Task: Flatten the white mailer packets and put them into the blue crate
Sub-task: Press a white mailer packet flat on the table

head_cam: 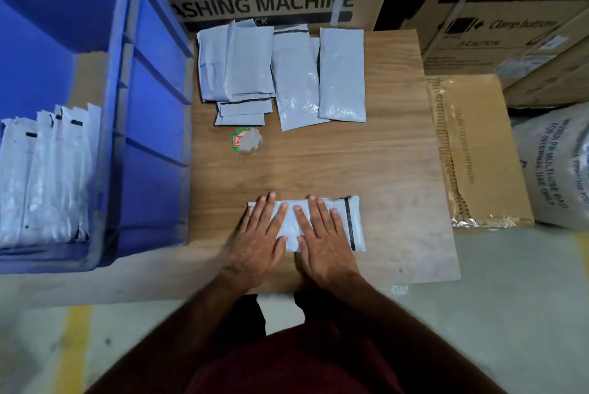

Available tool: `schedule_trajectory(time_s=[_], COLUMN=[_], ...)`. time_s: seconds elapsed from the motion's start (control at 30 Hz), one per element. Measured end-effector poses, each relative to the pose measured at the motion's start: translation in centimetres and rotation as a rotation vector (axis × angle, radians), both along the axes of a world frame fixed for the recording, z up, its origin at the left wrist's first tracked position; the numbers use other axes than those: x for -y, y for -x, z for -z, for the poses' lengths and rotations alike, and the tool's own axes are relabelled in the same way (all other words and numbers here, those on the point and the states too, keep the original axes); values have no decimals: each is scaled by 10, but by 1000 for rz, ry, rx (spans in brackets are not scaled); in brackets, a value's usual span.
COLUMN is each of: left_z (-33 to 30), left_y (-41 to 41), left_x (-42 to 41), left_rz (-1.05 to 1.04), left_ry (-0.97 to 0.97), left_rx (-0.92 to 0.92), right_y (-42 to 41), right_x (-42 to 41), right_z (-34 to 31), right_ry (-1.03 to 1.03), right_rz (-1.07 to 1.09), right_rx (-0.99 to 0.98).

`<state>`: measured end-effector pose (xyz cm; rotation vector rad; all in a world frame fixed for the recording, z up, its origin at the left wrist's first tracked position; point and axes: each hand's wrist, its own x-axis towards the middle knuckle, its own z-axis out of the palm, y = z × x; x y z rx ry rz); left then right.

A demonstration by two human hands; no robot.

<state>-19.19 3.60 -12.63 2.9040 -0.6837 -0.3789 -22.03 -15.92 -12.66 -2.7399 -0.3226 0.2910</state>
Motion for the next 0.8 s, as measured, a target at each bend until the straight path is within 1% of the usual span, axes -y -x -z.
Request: schedule_trajectory(time_s=[0.2,0.3,0.4,0.53,0.63,0.73,0.8], left_z=[-3,-3,3,1,-4,-1,5], left_y=[8,13,18,21,21,17,17], left_x=[12,25,34,44,54,67,71], left_rz=[-78,-35,38,-22,-23,33,46], left_ry=[3,51,46,24,25,59,56], left_rx=[4,26,1,37,75,50,28], right_y=[0,2,8,7,7,9,12], right_x=[6,24,38,40,44,55,65], right_z=[-2,-4,1,7,5,5,9], right_ry=[-38,-84,-23,-28,-62,-105,-87], right_rz=[-10,70,73,64,53,142,208], right_rx=[-45,-24,-16,-23,-29,-4,-1])
